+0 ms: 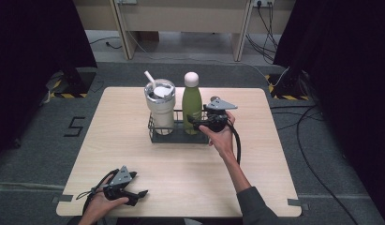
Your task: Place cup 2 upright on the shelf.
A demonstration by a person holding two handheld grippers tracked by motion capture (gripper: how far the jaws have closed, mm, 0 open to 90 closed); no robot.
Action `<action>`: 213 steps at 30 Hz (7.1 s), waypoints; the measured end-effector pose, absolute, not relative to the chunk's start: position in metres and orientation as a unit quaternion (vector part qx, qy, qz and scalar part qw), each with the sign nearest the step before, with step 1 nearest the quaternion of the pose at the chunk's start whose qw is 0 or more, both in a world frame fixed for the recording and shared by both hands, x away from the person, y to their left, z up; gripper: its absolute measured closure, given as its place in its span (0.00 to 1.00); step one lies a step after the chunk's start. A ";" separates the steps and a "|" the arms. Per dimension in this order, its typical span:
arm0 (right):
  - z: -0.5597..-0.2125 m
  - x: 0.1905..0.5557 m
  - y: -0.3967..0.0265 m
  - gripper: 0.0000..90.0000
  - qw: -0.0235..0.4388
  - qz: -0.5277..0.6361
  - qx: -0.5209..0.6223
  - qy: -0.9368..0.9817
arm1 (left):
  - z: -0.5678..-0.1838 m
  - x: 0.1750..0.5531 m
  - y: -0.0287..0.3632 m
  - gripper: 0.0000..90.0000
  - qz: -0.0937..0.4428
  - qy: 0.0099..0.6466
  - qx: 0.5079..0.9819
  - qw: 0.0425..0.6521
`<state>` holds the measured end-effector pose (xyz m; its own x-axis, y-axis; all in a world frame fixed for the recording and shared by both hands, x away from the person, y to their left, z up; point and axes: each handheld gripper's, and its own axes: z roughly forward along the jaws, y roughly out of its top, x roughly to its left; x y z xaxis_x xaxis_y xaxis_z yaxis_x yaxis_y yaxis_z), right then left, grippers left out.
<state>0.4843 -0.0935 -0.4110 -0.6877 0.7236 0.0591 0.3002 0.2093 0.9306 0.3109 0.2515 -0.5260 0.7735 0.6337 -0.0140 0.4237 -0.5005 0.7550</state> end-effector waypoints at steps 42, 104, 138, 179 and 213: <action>-0.412 0.445 -0.138 0.19 0.210 0.536 0.341 0.743 | -0.526 0.311 0.252 0.16 0.134 0.308 0.857 0.392; -0.447 0.379 -0.162 0.18 0.193 0.523 0.334 0.760 | -0.526 0.311 0.252 0.16 0.134 0.309 0.856 0.392; -0.483 0.345 -0.186 0.17 0.187 0.493 0.348 0.775 | -0.526 0.311 0.252 0.16 0.134 0.309 0.856 0.391; -0.516 0.309 -0.214 0.17 0.167 0.450 0.394 0.784 | -0.526 0.311 0.252 0.16 0.134 0.309 0.856 0.392; -0.523 0.304 -0.202 0.00 0.174 0.346 0.407 0.828 | -0.526 0.310 0.252 0.16 0.134 0.309 0.856 0.391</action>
